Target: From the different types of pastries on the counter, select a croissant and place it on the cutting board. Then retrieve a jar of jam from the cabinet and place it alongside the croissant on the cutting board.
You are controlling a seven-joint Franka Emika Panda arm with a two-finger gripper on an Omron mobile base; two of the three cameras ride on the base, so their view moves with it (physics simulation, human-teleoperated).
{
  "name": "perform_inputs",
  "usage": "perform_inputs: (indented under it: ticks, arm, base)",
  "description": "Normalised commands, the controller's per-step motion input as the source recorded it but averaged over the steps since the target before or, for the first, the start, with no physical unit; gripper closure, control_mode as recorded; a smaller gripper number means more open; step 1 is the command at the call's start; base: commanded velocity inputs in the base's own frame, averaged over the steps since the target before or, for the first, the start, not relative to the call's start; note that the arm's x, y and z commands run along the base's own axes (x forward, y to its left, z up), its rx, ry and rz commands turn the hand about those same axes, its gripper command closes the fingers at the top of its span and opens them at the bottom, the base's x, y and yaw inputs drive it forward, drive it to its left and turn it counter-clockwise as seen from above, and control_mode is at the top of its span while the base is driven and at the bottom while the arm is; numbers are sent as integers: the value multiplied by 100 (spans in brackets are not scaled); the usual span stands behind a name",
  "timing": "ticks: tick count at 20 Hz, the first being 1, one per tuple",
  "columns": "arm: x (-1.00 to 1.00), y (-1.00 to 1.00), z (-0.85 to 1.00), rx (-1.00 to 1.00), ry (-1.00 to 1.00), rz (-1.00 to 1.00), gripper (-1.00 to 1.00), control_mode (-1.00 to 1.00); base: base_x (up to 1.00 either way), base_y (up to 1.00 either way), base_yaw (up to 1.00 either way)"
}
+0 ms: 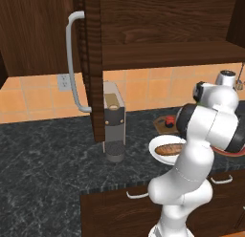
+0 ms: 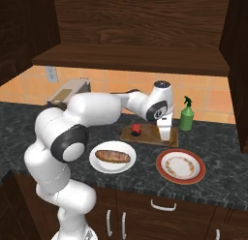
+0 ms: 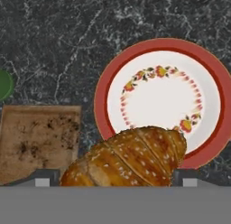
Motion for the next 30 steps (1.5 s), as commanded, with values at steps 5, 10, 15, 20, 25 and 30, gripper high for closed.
perform_inputs:
  ticks: [5,10,15,20,25,30]
  arm:
    - [64,5,15,7,-6,26,100,-100]
    - [48,-5,17,5,-7,19,100,-100]
    - [37,47,-54,-10,-24,-3,100,-100]
    - [28,26,-26,-6,-12,0,100,-100]
    - [33,2,-30,-7,-5,0,100,-100]
    - [48,-6,-33,-9,12,0,100,-100]
  base:
    - [0,0,0]
    - [0,0,0]
    - [0,0,0]
    - [0,0,0]
    - [0,0,0]
    - [0,0,0]
